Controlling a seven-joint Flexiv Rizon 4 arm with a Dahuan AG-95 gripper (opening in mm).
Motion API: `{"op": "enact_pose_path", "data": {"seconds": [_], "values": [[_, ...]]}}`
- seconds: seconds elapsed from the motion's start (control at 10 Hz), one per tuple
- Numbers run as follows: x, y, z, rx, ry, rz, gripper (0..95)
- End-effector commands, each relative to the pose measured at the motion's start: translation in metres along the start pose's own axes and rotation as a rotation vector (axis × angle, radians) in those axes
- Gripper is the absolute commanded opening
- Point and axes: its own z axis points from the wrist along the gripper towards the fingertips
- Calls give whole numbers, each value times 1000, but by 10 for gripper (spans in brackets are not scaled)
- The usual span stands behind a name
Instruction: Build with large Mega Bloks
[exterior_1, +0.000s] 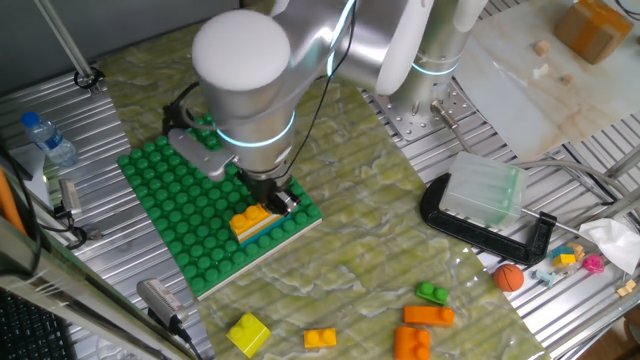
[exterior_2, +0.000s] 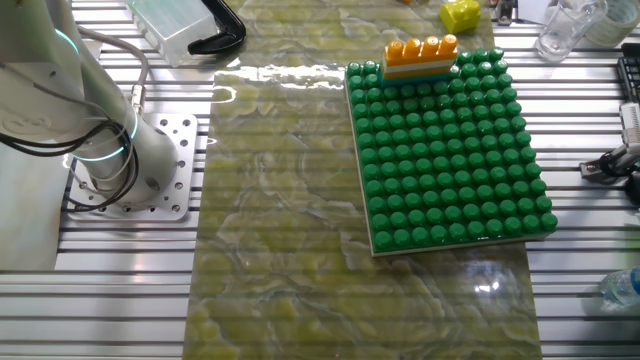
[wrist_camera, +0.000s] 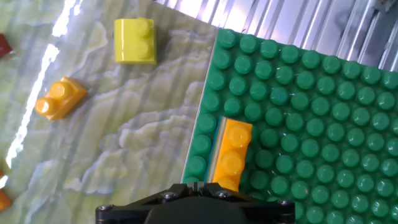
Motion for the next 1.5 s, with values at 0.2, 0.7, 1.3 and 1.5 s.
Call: {"op": "enact_pose_path", "data": {"seconds": [0.2,0.7,1.3,1.5], "values": [[-3,1,2,0,11,47,0],[4,1,7,7,11,73,0],[6,1,9,6,6,90,0],[6,1,9,4,6,92,0]]}}
